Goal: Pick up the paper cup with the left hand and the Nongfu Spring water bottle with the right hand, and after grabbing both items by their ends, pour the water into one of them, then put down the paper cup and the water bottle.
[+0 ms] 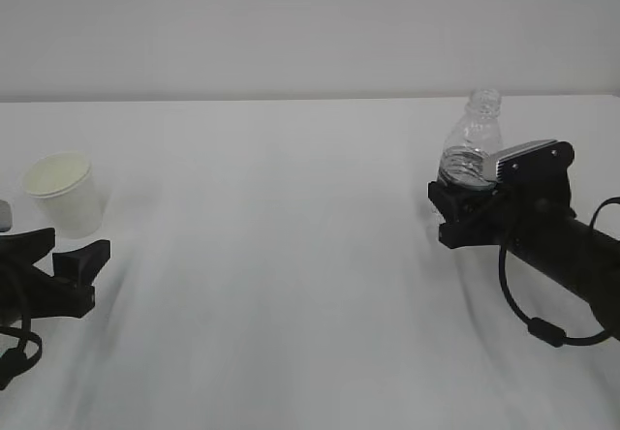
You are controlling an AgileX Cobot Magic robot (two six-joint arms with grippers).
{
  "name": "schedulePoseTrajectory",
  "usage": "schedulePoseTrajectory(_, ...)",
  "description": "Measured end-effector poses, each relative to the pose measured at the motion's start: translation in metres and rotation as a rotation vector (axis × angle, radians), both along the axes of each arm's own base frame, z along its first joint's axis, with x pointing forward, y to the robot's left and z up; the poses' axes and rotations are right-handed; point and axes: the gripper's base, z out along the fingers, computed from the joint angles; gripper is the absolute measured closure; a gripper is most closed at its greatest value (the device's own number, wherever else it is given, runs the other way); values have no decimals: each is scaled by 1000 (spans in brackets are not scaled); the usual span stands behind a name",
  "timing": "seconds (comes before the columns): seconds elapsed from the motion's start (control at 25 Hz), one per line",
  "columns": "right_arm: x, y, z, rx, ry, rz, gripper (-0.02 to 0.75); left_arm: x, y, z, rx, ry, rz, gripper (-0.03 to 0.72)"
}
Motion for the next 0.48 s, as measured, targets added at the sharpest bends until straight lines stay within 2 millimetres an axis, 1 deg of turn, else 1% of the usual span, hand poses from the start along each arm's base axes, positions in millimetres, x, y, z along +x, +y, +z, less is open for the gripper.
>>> schedulePoseTrajectory(0.28, -27, -7, 20, 1, -1, -42, 309, 0, 0, 0, 0, 0, 0, 183)
schedulePoseTrajectory(0.48, -46, -10, 29, 0, 6, -59, 309, 0, 0, 0, 0, 0, 0, 183)
